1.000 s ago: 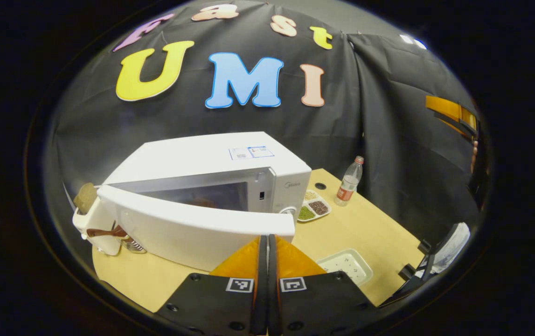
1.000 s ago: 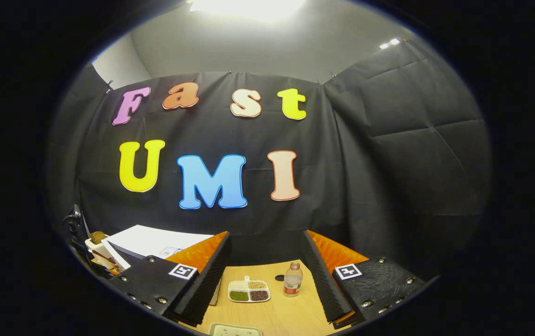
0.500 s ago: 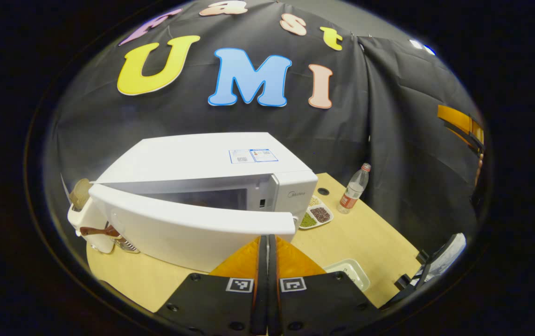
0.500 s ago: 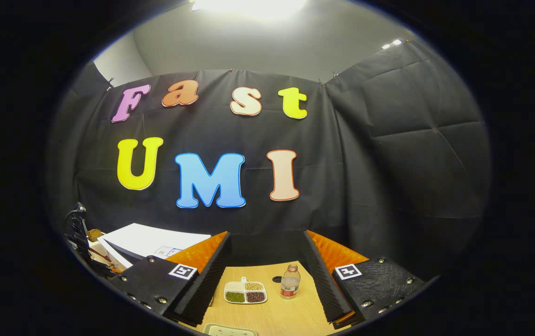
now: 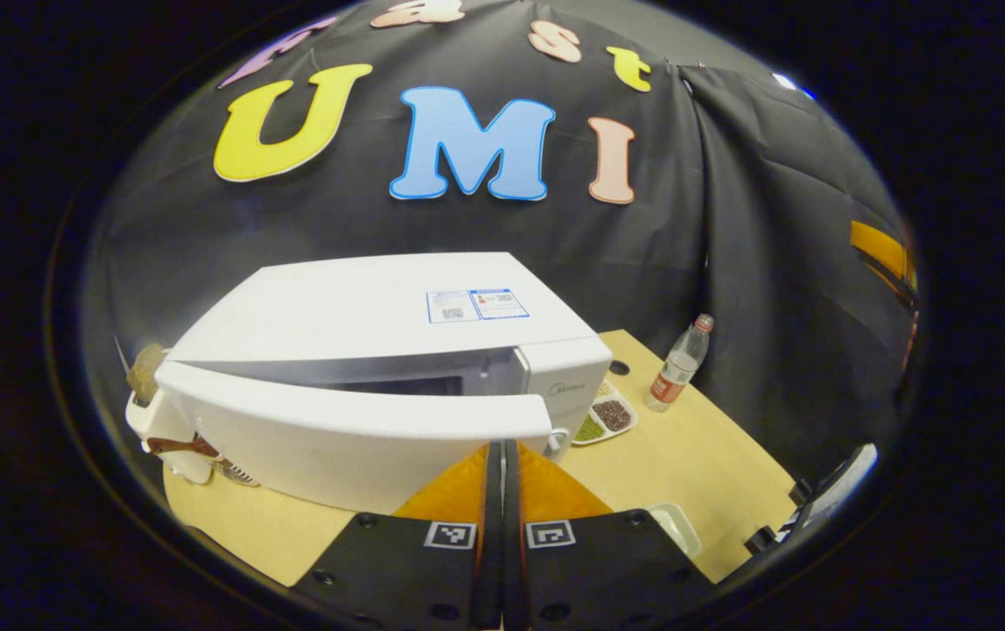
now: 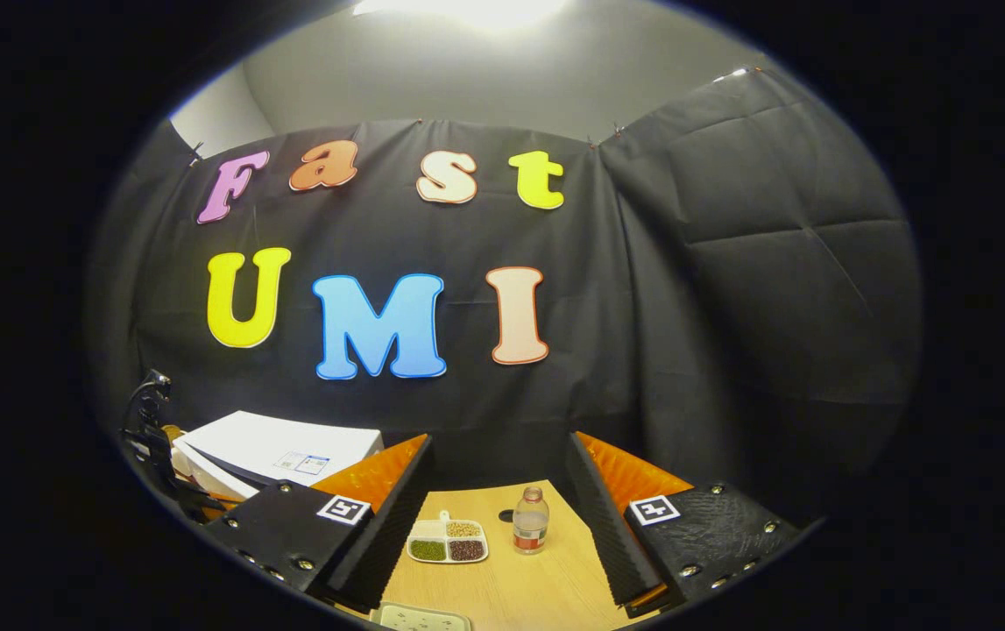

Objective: Open the microwave oven with the left hand, put the food in, and close the microwave oven.

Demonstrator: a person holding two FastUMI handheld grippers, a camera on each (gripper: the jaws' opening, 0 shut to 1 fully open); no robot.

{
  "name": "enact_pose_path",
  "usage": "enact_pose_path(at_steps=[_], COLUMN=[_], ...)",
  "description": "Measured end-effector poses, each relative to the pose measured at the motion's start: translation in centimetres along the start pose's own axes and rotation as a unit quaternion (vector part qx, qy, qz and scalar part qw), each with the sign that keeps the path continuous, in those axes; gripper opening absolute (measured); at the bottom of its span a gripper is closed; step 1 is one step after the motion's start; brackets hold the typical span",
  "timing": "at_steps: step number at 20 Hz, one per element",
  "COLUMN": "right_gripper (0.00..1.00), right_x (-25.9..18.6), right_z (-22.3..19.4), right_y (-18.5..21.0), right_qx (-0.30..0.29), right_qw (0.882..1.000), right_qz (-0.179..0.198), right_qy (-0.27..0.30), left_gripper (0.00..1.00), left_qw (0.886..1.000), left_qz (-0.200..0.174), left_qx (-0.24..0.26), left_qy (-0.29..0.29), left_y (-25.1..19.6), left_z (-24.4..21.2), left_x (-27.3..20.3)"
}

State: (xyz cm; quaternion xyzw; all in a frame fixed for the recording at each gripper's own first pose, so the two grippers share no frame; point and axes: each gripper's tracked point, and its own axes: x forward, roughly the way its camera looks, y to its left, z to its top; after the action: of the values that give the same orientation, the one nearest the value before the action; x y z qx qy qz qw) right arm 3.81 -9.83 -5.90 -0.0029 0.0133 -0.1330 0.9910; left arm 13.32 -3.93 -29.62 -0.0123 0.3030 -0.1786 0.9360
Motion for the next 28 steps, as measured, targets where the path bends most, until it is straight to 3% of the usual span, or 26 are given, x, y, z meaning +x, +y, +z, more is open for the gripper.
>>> enact_pose_path(at_steps=[19, 28], right_gripper=[0.92, 0.92], right_x=[1.1, 1.6], right_z=[-0.1, -0.5], right_y=[-1.6, -0.3], right_qx=[-0.005, -0.002], right_qw=[1.0, 1.0], right_qz=[-0.023, -0.008], right_qy=[-0.001, 0.007], left_gripper=[0.07, 0.07], left_qw=[1.0, 0.999], left_qz=[0.019, 0.03], left_qx=[0.016, -0.015], left_qy=[-0.014, -0.021], left_y=[-0.1, 0.1], left_z=[1.7, 1.4], left_x=[3.5, 3.6])
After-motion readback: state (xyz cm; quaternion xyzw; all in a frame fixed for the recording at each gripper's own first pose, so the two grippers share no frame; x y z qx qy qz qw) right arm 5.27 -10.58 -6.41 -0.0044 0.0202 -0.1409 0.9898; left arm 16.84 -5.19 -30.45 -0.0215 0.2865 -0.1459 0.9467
